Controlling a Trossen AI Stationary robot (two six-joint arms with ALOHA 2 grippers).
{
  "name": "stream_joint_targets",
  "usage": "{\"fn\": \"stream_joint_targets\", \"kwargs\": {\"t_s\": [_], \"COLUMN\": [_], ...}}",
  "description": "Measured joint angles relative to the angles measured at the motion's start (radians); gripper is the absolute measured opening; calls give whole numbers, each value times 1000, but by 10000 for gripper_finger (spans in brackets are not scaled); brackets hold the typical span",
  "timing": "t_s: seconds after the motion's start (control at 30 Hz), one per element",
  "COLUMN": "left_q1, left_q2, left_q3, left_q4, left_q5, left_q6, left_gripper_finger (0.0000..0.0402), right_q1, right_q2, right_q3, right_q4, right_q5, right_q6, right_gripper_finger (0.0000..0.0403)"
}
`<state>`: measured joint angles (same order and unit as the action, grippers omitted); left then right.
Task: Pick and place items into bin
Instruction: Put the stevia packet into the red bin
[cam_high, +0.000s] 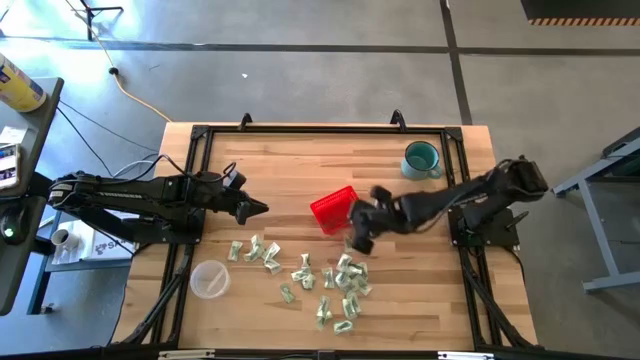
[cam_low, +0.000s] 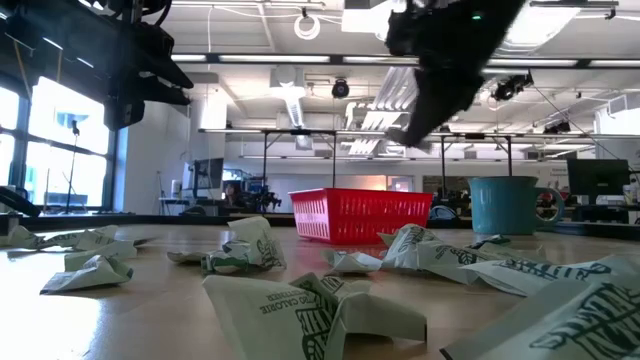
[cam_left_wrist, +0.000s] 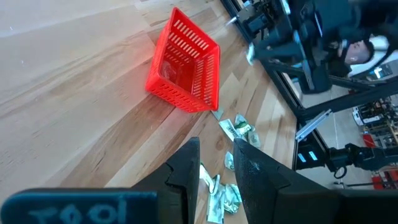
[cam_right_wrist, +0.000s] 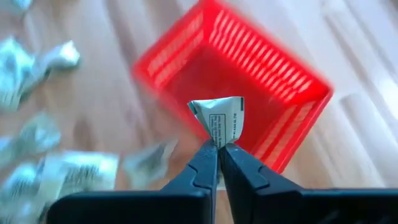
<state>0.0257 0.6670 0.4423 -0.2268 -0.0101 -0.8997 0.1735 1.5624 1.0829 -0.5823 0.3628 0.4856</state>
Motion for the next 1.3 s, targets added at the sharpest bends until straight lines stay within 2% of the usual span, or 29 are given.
{"fn": "stream_joint_targets", "kwargs": {"t_s": [0.17,0.27,0.33,0.4,0.63,0.73,0.83,0.93,1.03,1.1,1.3], "left_q1": [0,0,0,0,0,0,0,0,0,0,0], "left_q2": [0,0,0,0,3,13,41,83,125,152,182], "left_q3": [0,0,0,0,0,0,0,0,0,0,0], "left_q4": [0,0,0,0,0,-1,-2,0,0,1,0], "left_q5": [0,0,0,0,0,16,50,68,67,68,118], "left_q6": [-17,-22,-22,-22,-22,-22,-21,1,4,6,20], "left_gripper_finger": [133,133,133,133,134,134,134,134,134,134,134], "right_q1": [-157,-215,-243,-259,-272,-252,-212,-159,-95,-55,13], "right_q2": [2,15,41,76,134,109,65,33,35,58,111], "right_q3": [-10,-20,-20,-20,-19,-18,-16,-16,-17,-19,-19], "right_q4": [174,202,202,210,306,296,216,83,-36,-48,-39], "right_q5": [-167,-271,-362,-407,-390,-338,-312,-310,-309,-291,-148], "right_q6": [2,41,58,81,161,99,23,9,72,134,381], "right_gripper_finger": [10,8,17,41,187,246,284,297,299,299,288]}}
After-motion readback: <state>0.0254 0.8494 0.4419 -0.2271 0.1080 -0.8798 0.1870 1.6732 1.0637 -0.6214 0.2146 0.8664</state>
